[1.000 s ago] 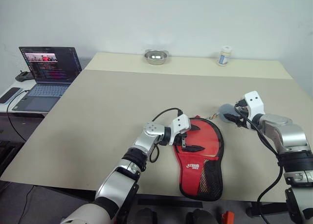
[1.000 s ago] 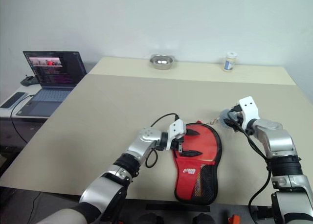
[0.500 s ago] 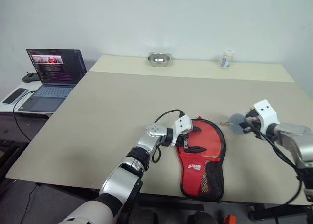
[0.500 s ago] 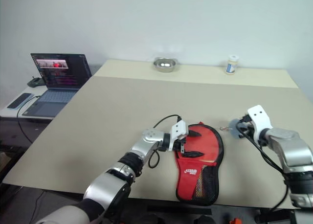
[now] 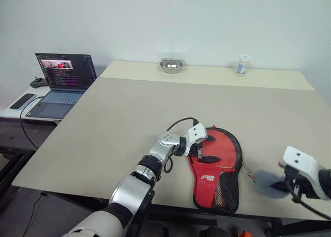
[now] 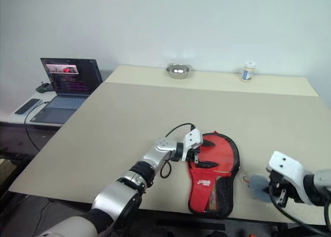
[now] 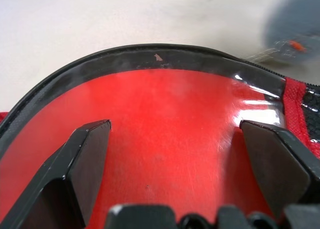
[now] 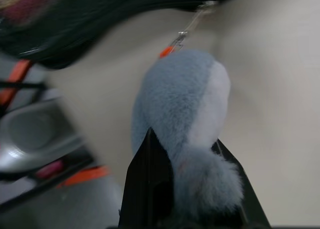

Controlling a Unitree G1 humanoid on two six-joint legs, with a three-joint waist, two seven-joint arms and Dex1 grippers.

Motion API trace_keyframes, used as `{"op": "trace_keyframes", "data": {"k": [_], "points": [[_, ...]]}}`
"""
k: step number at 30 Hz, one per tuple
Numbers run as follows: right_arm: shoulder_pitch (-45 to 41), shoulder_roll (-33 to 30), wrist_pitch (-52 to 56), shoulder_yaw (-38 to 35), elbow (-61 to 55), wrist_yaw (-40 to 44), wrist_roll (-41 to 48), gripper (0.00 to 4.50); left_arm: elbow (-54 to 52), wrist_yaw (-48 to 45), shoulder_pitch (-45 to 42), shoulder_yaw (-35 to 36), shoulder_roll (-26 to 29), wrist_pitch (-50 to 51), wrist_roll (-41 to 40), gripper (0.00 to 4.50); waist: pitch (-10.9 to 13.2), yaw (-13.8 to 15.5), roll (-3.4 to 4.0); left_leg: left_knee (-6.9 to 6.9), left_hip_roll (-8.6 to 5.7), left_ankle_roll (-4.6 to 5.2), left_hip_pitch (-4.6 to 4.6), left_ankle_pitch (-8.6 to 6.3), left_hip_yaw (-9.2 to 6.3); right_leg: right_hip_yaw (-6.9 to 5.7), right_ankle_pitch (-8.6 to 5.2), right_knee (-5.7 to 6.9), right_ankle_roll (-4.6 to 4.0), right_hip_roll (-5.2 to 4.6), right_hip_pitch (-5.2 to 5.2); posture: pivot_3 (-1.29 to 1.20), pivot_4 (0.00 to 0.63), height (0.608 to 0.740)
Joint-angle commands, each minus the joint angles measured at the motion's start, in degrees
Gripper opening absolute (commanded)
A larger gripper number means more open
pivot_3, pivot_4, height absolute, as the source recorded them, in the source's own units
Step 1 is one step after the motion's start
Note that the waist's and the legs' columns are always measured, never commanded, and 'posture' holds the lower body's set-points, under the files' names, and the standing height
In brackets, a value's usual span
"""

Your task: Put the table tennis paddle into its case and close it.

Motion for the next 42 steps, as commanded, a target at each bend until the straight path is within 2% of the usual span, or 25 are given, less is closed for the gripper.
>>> {"op": "trace_keyframes", "data": {"k": [1, 5, 12, 18, 27, 28, 33, 38, 39, 42], "points": [[4.3, -0.4, -0.2, -2.0, -5.5, 3.3, 1.8, 0.17, 3.0, 0.9, 1.5, -1.1, -0.9, 1.4, 2.4, 4.5, 0.0, 0.2, -0.03, -0.01, -0.01, 0.0, 0.0, 0.0, -0.01, 0.0, 0.0, -0.01, 0.01, 0.0, 0.0, 0.0, 0.15, 0.74], [12.0, -0.5, -2.3, -2.4, -11.6, 6.2, 2.1, 0.17, 3.4, 1.8, 1.4, -1.2, -1.3, 1.2, 2.9, 4.5, 0.0, 0.6, -0.07, 0.01, -0.05, 0.0, 0.01, 0.0, -0.14, -0.12, -0.03, -0.06, 0.04, -0.02, 0.11, 0.0, 0.15, 0.74], [18.1, 0.0, -4.5, -3.4, -17.2, 8.4, 4.3, 0.16, 3.8, 3.3, 1.3, -1.6, -1.7, 0.6, 4.1, 4.5, 0.0, 0.5, -0.22, 0.03, -0.08, -0.01, 0.27, 0.0, -0.37, -0.35, -0.07, -0.1, 0.07, -0.07, 0.5, 0.0, 0.15, 0.74], [19.1, -0.7, -6.6, -3.4, -17.3, 6.8, 8.1, 0.16, 4.2, 4.4, 1.2, -1.8, -1.9, 0.3, 4.9, 4.5, 0.0, 0.5, -0.25, 0.01, 0.0, -0.03, 0.54, -0.01, -0.4, -0.38, -0.1, -0.12, 0.04, -0.21, 0.74, 0.0, 0.15, 0.74], [16.6, 0.2, -3.0, -6.2, -17.3, 6.6, 10.6, 0.16, 4.0, 4.7, 1.2, -1.8, -2.4, 0.0, 5.0, 4.5, 0.0, 0.5, -0.26, 0.0, -0.01, -0.04, 0.54, -0.01, -0.4, -0.39, -0.1, -0.13, 0.04, -0.23, 0.75, 0.0, 0.15, 0.74], [16.4, 0.1, -2.7, -7.0, -17.2, 7.2, 10.9, 0.87, 4.0, 4.7, 1.2, -1.8, -2.5, 0.0, 5.0, 4.5, 0.0, 0.5, -0.26, 0.0, 0.0, -0.04, 0.54, -0.01, -0.4, -0.39, -0.1, -0.14, 0.04, -0.23, 0.75, 0.0, 0.15, 0.74], [13.6, -0.4, -0.7, -9.5, -16.0, 8.3, 13.7, 2.41, 3.7, 4.9, 0.8, -1.5, -3.2, 0.1, 4.7, 4.5, 0.0, 0.5, -0.3, 0.0, -0.01, -0.04, 0.53, -0.01, -0.39, -0.39, -0.1, -0.16, 0.05, -0.24, 0.75, 0.0, 0.15, 0.74], [6.3, -1.2, 3.0, -13.0, -11.4, 8.5, 19.1, 4.2, 3.1, 4.5, 0.8, -0.9, -3.6, 0.2, 4.1, 4.5, 0.0, 0.5, -0.32, 0.0, 0.0, -0.04, 0.53, -0.01, -0.4, -0.4, -0.1, -0.16, 0.05, -0.28, 0.75, 0.0, 0.15, 0.74], [4.8, -1.3, 3.3, -13.1, -10.4, 8.1, 19.4, 4.48, 2.8, 4.4, 0.8, -0.7, -3.7, 0.2, 3.8, 4.5, 0.0, 0.5, -0.33, 0.0, 0.0, -0.04, 0.53, -0.01, -0.4, -0.41, -0.1, -0.17, 0.04, -0.28, 0.74, 0.0, 0.15, 0.74], [-0.9, -0.8, 3.3, -10.5, -5.8, 4.4, 18.7, 4.48, 0.9, 3.6, 1.0, 0.0, -4.1, 0.0, 2.7, 4.5, 0.0, 0.4, -0.34, -0.03, 0.0, -0.04, 0.49, -0.01, -0.4, -0.42, -0.1, -0.2, 0.04, -0.32, 0.72, 0.0, 0.15, 0.74]]}}
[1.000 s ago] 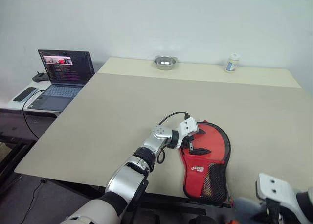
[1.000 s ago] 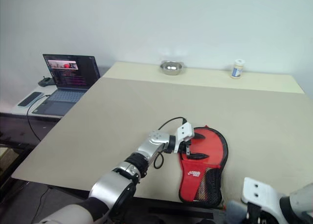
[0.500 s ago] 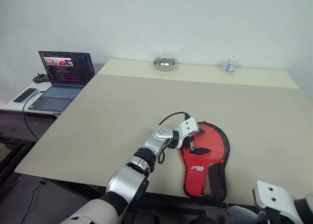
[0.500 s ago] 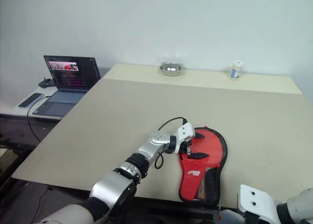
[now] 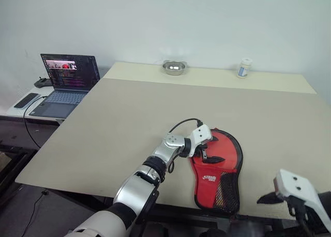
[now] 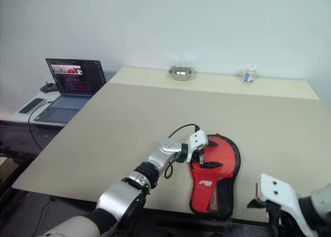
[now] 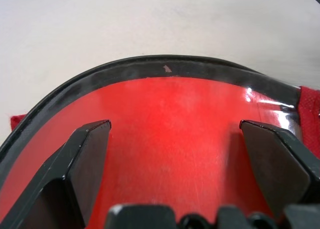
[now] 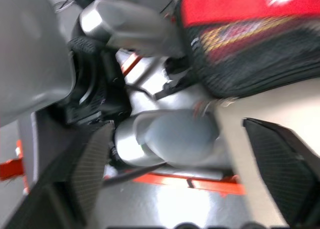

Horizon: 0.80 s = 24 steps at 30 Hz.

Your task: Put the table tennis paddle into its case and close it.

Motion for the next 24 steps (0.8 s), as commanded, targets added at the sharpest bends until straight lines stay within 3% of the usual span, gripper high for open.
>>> {"op": "trace_keyframes", "data": {"k": [1, 8, 11, 15, 20, 24], "points": [[-7.1, 0.4, -1.0, 3.3, 6.2, -5.5, -1.2, 4.48, -1.6, -1.6, 1.7, 0.0, -1.6, 0.3, -0.7, 4.5, 0.0, -0.1, -0.01, 0.0, -0.01, 0.0, -0.03, 0.0, 0.0, 0.0, 0.0, 0.0, 0.0, -0.02, -0.03, 0.0, 0.15, 0.74], [-24.2, 15.1, -13.8, 14.6, 20.1, -16.7, -7.7, 4.48, -16.2, -6.8, 4.6, 1.9, 1.5, 4.6, -5.1, 4.5, 0.3, -1.0, -0.1, -0.02, 0.05, -0.01, -0.44, 0.01, 0.02, 0.04, 0.02, 0.1, -0.13, 0.06, -0.51, 0.0, 0.15, 0.74], [-27.0, 18.4, -19.4, 17.4, 25.3, -16.7, -10.6, 4.48, -25.7, -8.7, 6.8, 3.1, 6.1, 10.3, -7.8, 4.5, 0.4, -1.7, -0.02, -0.03, 0.03, -0.01, -0.91, 0.03, 0.13, 0.22, 0.18, 0.32, -0.37, 0.15, -1.12, 0.0, 0.15, 0.74], [-30.4, 25.4, -28.3, 18.5, 35.5, -17.5, -13.0, 4.48, -38.5, -8.6, 10.6, 6.1, 14.4, 19.0, -11.4, 4.5, 0.4, -2.1, 0.02, -0.04, 0.12, -0.02, -0.91, 0.03, 0.13, 0.25, 0.19, 0.35, -0.39, 0.29, -1.17, 0.0, 0.15, 0.74], [-32.6, 30.1, -39.5, 17.9, 47.8, -15.8, -15.9, 4.48, -49.7, -5.2, 15.5, 7.5, 18.7, 26.1, -13.7, 4.5, 0.5, -1.9, 0.12, -0.03, 0.09, -0.02, -0.84, 0.04, 0.19, 0.28, 0.2, 0.42, -0.4, 0.33, -1.15, 0.0, 0.15, 0.74], [-35.3, 30.5, -45.9, 18.1, 57.0, -15.3, -18.8, 4.48, -54.0, -1.9, 18.8, 8.9, 20.9, 27.5, -14.2, 4.5, 0.5, -1.8, 0.13, 0.01, -0.02, -0.02, -0.81, 0.04, 0.38, 0.47, 0.23, 0.39, -0.34, 0.3, -1.12, 0.0, 0.15, 0.74]]}}
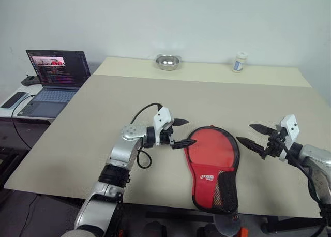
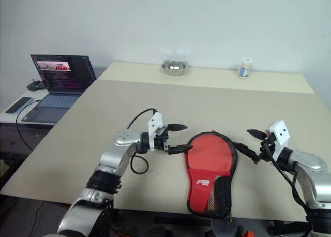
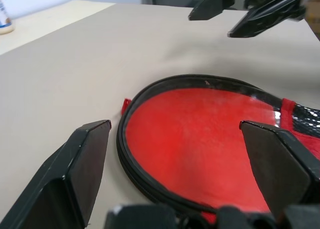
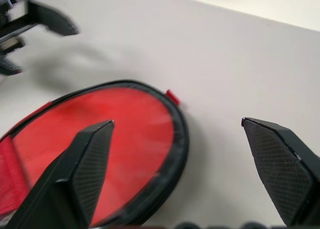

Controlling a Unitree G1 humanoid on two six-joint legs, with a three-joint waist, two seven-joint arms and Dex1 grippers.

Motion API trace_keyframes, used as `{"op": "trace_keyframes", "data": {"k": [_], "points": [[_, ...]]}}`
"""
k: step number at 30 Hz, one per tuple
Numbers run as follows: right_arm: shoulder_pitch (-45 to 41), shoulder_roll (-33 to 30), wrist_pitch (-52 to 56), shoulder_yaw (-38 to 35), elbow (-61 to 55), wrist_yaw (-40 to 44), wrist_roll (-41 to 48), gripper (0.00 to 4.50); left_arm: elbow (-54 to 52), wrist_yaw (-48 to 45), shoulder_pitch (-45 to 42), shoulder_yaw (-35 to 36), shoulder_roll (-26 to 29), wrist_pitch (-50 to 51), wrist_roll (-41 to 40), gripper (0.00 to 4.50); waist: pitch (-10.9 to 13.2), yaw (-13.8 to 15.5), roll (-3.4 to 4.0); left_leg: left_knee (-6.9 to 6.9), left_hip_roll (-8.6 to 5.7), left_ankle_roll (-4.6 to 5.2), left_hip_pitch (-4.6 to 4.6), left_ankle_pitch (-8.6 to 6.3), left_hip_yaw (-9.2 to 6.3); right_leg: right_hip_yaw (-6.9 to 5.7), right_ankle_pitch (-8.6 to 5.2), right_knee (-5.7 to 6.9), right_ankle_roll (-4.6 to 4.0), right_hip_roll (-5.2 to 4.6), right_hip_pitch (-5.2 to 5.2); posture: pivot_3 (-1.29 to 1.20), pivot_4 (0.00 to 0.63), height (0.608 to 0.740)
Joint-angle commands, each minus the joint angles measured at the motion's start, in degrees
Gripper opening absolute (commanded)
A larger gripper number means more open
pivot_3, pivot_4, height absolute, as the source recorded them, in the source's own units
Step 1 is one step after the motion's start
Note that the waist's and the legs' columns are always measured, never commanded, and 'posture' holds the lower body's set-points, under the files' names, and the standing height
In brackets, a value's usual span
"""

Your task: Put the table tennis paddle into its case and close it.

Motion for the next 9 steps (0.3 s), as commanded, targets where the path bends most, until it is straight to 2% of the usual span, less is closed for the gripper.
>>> {"op": "trace_keyframes", "data": {"k": [1, 5, 9], "points": [[-2.5, -0.9, -5.7, -2.0, 6.3, 1.1, -1.5, 4.48, -5.2, 3.2, 0.9, 0.8, 0.9, 1.1, -1.0, 4.5, 0.0, -0.1, 0.0, 0.0, 0.01, 0.0, 0.03, 0.0, 0.05, 0.05, 0.0, 0.0, 0.0, 0.0, 0.0, 0.0, 0.15, 0.74], [-0.7, -2.3, -7.6, -1.5, 7.4, 1.7, -3.2, 4.48, -4.8, 4.1, 1.2, 0.2, 1.9, 1.4, -1.5, 4.5, 0.0, 0.0, 0.03, -0.02, 0.06, 0.0, 0.12, 0.0, 0.12, 0.1, 0.0, 0.07, -0.02, 0.0, 0.0, 0.0, 0.15, 0.74], [2.2, -3.0, -5.5, -2.2, 3.4, 1.3, -2.4, 4.48, -2.5, 8.5, 0.4, -0.2, -0.6, 0.5, -0.5, 4.5, 0.0, -0.1, 0.04, -0.05, 0.2, -0.01, 0.17, 0.0, 0.18, 0.14, 0.03, 0.07, -0.08, 0.0, 0.0, 0.0, 0.15, 0.74]]}}
